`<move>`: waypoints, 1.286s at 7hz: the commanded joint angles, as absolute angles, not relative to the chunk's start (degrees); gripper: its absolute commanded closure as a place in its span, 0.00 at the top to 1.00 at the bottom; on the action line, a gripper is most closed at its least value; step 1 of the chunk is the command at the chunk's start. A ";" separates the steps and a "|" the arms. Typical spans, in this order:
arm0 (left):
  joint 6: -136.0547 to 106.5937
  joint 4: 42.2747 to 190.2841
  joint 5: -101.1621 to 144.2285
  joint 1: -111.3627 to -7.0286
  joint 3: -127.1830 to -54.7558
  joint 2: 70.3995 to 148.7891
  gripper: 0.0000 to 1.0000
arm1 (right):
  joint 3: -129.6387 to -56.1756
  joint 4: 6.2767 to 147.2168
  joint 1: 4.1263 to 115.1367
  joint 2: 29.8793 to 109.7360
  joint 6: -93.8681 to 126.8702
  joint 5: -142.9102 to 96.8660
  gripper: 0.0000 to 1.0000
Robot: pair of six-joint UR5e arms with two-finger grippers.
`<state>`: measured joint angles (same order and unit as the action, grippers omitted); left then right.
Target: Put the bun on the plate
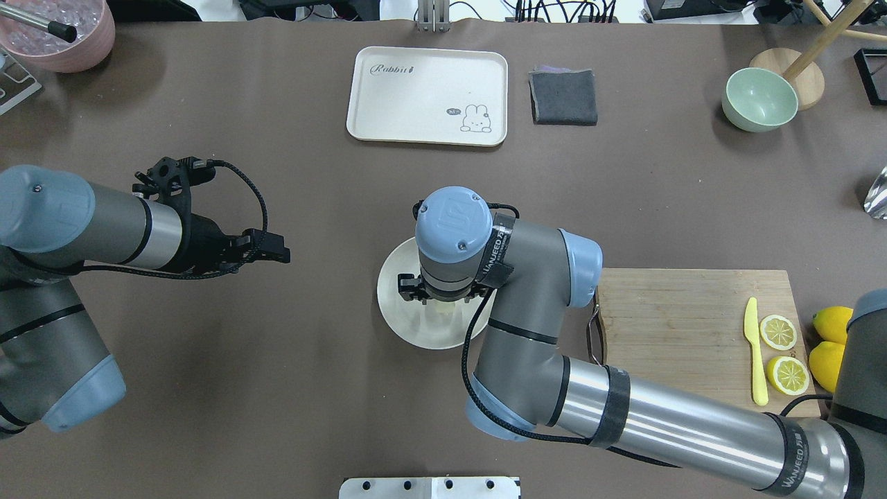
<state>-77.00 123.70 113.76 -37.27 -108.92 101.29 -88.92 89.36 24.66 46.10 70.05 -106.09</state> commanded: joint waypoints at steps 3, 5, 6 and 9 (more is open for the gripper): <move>-65.46 123.40 123.28 -49.45 -109.86 93.56 0.98 | -110.70 94.13 37.39 65.24 59.72 -113.80 1.00; -44.41 123.22 129.52 -58.40 -108.38 83.90 0.98 | -111.44 93.70 51.42 76.92 38.61 -120.03 1.00; -32.12 123.22 134.86 -65.58 -104.89 81.15 0.98 | -110.49 93.87 60.29 82.73 24.14 -122.84 1.00; -14.51 119.90 139.13 -75.92 -96.51 79.01 0.98 | -99.36 93.69 78.52 91.04 -7.21 -125.07 1.00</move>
<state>-18.82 121.84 137.87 -72.81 -98.99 79.44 -104.29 93.83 71.41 88.10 5.03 -124.55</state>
